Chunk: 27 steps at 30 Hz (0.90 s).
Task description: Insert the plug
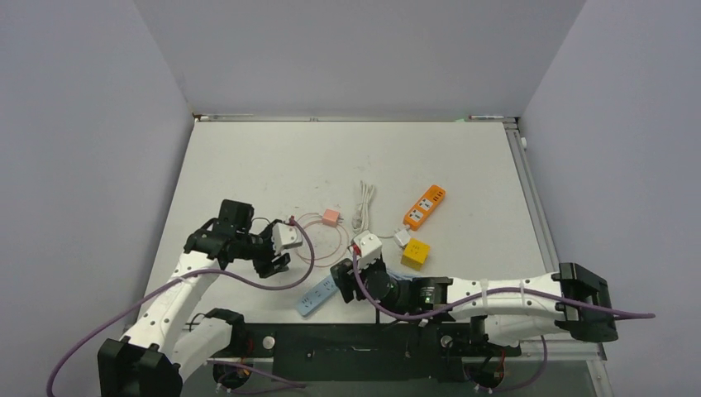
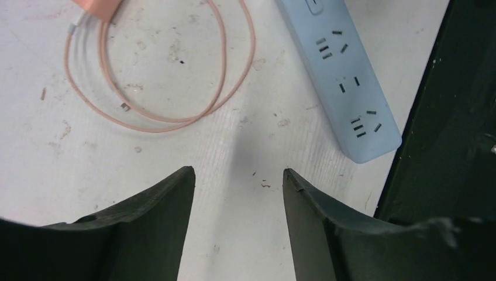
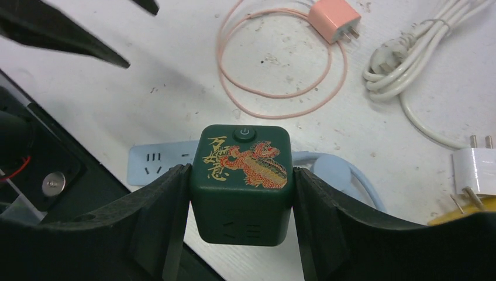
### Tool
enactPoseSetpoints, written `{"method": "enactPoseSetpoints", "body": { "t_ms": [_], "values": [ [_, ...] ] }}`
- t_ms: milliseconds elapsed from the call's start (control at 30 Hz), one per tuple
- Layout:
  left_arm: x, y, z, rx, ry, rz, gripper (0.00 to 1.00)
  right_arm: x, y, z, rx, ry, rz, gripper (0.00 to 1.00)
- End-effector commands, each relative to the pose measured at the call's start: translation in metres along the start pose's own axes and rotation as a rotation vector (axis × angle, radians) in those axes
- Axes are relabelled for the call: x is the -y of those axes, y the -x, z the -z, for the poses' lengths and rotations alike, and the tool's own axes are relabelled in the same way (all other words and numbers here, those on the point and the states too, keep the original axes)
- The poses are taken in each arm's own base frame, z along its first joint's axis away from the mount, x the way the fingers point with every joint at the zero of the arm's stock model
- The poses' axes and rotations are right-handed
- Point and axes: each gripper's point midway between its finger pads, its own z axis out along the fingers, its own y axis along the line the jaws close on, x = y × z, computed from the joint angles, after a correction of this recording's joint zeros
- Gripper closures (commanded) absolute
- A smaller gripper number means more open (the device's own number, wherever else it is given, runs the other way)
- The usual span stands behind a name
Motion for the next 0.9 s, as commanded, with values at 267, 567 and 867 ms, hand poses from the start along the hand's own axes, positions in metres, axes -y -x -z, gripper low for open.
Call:
{"method": "enactPoseSetpoints", "body": {
  "t_ms": [267, 567, 867],
  "values": [
    [-0.021, 0.041, 0.035, 0.131, 0.066, 0.165, 0.35, -0.036, 0.026, 0.003, 0.311, 0.021, -0.008, 0.95],
    [-0.022, 0.049, 0.035, 0.158, 0.047, 0.214, 0.35, -0.043, 0.024, 0.000, 0.410, 0.027, -0.022, 0.95],
    [-0.019, 0.050, 0.031, 0.175, 0.028, 0.227, 0.35, -0.051, 0.018, -0.011, 0.465, 0.057, -0.025, 0.95]
  ]
}}
